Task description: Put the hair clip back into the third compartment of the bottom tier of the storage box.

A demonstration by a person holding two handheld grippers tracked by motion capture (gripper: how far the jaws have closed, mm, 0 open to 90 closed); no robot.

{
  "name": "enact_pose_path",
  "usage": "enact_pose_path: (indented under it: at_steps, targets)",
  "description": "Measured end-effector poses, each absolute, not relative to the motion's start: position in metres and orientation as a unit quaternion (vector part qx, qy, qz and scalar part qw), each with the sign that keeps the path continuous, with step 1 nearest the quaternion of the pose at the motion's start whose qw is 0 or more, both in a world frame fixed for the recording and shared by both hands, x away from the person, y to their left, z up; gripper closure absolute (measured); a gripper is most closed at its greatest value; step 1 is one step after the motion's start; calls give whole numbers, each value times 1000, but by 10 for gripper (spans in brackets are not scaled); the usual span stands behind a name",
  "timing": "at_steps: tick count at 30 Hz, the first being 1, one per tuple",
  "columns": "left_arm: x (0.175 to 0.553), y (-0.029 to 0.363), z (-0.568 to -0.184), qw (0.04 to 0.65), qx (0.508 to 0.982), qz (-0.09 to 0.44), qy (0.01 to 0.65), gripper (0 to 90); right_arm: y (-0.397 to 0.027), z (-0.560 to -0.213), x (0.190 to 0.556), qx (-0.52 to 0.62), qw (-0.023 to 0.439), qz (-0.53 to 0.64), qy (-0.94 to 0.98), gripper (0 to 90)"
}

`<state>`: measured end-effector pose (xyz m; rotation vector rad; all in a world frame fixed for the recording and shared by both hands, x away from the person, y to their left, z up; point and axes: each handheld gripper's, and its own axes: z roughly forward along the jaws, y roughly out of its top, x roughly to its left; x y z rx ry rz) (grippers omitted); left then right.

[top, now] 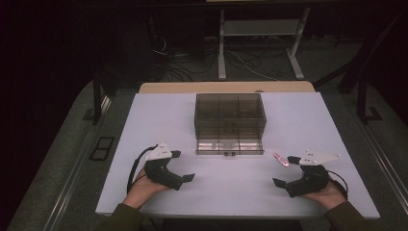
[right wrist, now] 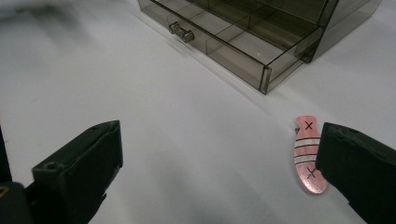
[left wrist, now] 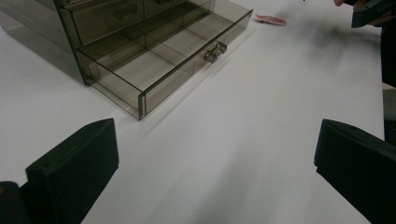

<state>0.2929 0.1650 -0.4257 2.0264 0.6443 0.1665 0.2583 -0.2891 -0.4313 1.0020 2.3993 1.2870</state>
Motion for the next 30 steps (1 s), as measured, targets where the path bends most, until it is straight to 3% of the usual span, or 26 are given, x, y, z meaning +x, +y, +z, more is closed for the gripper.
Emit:
enact_pose_path:
  at_steps: [30]
  targets:
    - [290,165,-426,485,829,76,266,0,-295,-419,269,350,132,442,815,2]
